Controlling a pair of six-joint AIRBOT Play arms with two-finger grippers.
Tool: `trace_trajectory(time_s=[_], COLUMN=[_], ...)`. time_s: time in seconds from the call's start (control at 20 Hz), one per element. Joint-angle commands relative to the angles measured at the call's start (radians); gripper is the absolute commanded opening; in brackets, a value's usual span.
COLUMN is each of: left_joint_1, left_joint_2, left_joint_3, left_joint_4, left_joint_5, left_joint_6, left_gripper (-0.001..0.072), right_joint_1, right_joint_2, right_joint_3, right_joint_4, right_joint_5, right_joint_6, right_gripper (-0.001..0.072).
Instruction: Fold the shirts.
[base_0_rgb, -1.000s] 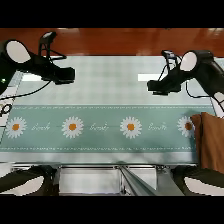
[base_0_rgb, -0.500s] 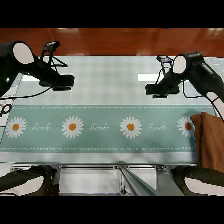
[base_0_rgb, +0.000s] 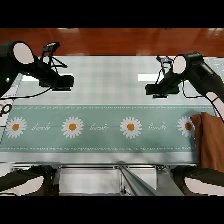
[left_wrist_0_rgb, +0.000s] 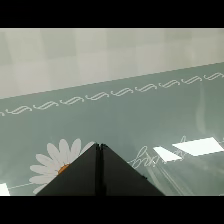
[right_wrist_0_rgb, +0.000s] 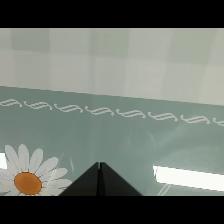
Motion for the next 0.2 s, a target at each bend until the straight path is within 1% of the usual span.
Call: trace_trajectory(time_s=[0.0, 0.15], left_joint_1=[-0.001, -0.001], left_joint_2=[-0.001, -0.001], left_joint_3=[0.001, 0.001], left_joint_4=[0.000, 0.000], left_joint_5=[0.000, 0.000], left_joint_6=[0.001, 0.001], left_gripper=[0.0016, 0.0016], right_joint_1=[0.001, 0.000], right_joint_2=[0.000, 0.000], right_joint_3=[0.001, 0.001], right_joint_4=[0.001, 0.001], right_joint_5=[0.000, 0.000], right_joint_6=[-0.001, -0.001], right_gripper=[0.0021, 0.0021])
